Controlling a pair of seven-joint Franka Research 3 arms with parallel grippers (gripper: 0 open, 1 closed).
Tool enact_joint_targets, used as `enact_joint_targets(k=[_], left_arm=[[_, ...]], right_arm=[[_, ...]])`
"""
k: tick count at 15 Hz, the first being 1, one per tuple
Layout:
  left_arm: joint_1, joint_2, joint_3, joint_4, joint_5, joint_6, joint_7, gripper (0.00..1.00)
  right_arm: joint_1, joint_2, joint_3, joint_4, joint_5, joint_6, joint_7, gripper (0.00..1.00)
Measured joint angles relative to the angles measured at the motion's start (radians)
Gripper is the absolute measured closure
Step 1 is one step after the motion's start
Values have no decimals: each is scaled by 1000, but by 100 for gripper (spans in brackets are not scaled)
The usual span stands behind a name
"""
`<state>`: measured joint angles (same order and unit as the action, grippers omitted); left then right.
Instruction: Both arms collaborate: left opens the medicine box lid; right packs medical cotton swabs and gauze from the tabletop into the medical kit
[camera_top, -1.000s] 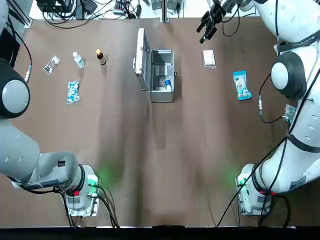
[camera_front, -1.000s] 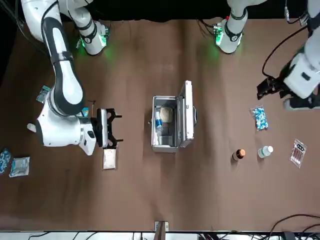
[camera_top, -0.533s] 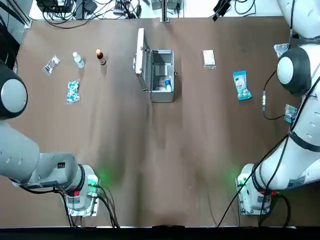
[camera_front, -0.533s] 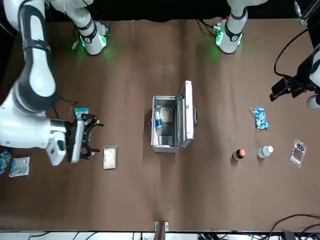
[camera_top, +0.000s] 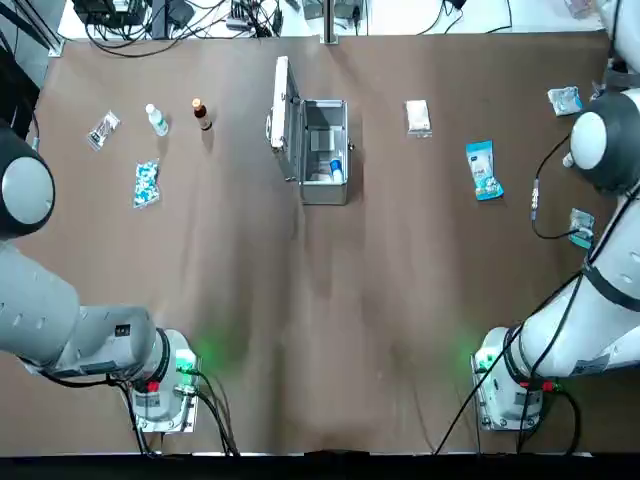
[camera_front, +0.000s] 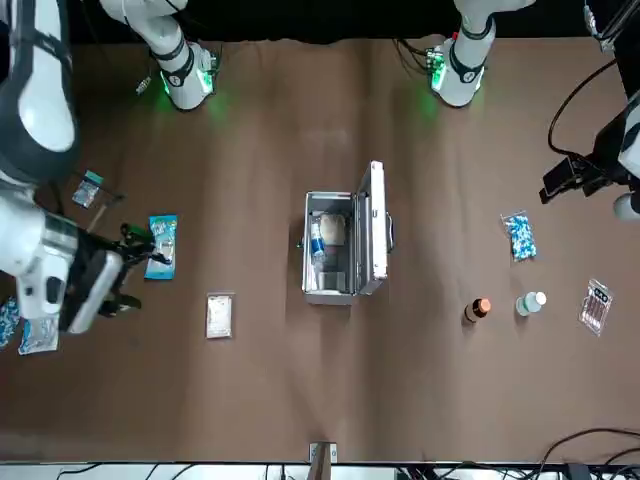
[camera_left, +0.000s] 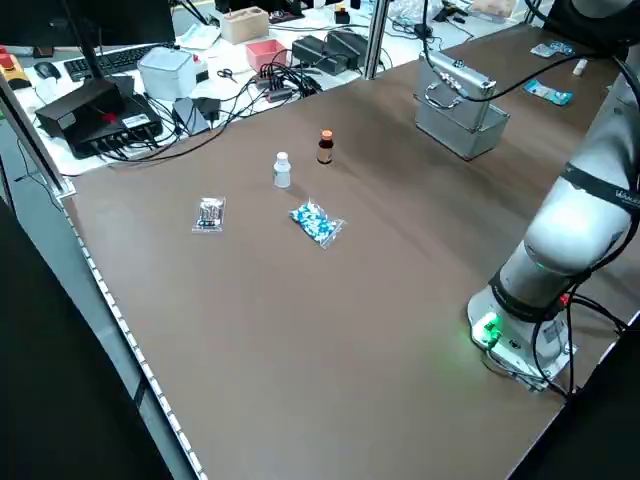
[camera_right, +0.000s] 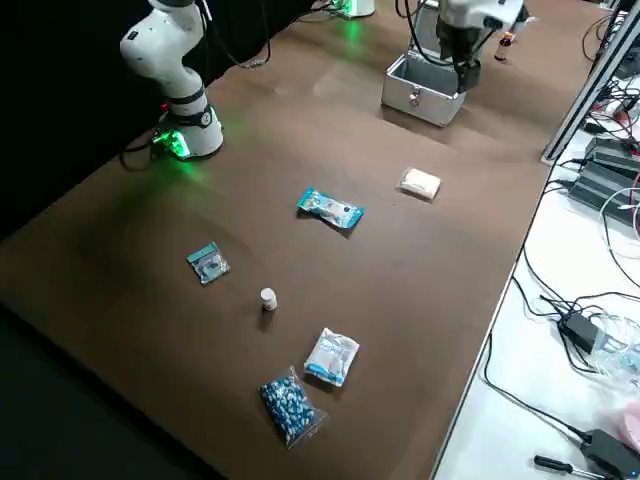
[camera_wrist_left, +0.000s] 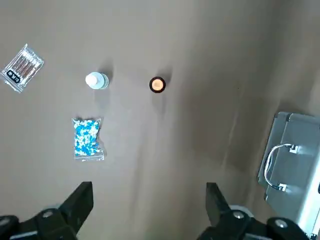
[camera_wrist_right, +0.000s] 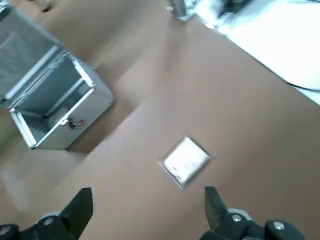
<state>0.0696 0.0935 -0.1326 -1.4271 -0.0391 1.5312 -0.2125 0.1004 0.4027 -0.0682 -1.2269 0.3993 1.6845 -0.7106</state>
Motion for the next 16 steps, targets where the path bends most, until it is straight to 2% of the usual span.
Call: enact_joint_targets(k=[2,4,6,8,11,16], left_arm=[[0,0,0,0,0,0,0,0],[-1,0,-2,0,0,1,0,0],[-1,0,-2,0,0,2,0,0],[-1,0,-2,0,0,9,0,0],[-1,0,-2,0,0,14,0,0],[-1,0,-2,0,0,16,0,0]], right_arm=[[-43,-25,-1,0,-32,-56,83,1],[-56,-42,1,1,-107,-83,215,1],[-37,-74,15,2,-212,-88,389,1],[4,-111,22,3,-266,-112,520,1],[23,-134,21,0,-286,-165,624,1],[12,-131,13,-49,-306,-172,701,1]])
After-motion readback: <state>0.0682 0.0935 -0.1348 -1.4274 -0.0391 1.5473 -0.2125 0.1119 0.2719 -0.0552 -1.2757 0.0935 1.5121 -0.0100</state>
